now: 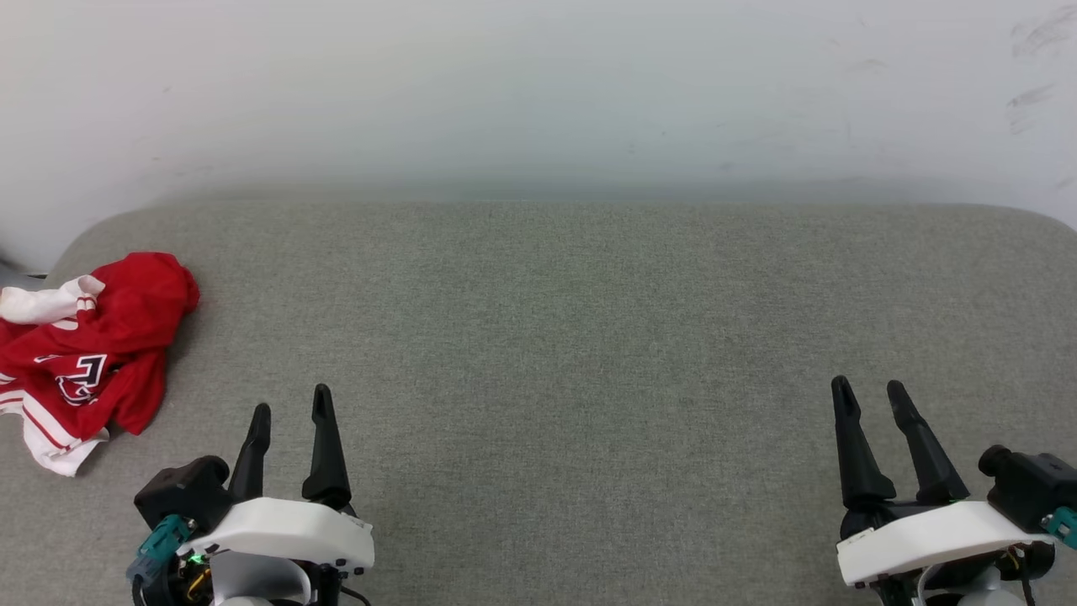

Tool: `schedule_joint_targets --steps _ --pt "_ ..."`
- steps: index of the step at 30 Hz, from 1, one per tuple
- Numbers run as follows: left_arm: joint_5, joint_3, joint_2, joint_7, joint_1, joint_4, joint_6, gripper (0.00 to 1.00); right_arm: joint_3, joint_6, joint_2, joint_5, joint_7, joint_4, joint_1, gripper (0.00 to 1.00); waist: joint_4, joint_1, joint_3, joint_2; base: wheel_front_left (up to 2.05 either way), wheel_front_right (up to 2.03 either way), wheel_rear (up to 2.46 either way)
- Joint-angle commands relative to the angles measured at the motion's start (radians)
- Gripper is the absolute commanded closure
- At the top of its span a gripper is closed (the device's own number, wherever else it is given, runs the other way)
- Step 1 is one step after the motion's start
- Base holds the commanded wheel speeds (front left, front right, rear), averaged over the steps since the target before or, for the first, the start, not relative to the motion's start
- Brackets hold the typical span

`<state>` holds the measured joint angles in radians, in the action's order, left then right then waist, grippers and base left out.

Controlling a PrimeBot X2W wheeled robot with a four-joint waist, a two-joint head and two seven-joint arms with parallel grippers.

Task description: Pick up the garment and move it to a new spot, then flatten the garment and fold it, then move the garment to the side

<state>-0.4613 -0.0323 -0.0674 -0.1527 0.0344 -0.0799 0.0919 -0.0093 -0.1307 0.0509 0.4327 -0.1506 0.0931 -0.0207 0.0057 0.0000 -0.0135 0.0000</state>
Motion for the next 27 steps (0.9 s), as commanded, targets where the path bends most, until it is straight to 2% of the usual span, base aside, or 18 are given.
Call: schedule_joint_targets --steps 1,14,27 --pt "0.032 -0.009 -0.010 -0.010 -0.001 0.016 0.007 0.00 0.004 0.000 0.000 -0.035 -0.011 -0.016 0.000 0.00 0.000 0.0000 0.001 0.0000 0.00 0.00 0.00" --pt "0.151 -0.043 -0.018 -0.040 -0.013 0.029 0.030 0.00 0.008 0.000 -0.001 -0.159 -0.043 -0.022 0.011 0.00 0.001 0.0000 0.003 0.0000 0.00 0.00 0.00" --pt "0.247 -0.046 -0.009 -0.068 -0.025 0.039 0.023 0.00 0.011 0.000 -0.001 -0.236 -0.071 -0.033 0.020 0.00 0.003 0.0000 0.006 0.0000 0.00 0.00 0.00"
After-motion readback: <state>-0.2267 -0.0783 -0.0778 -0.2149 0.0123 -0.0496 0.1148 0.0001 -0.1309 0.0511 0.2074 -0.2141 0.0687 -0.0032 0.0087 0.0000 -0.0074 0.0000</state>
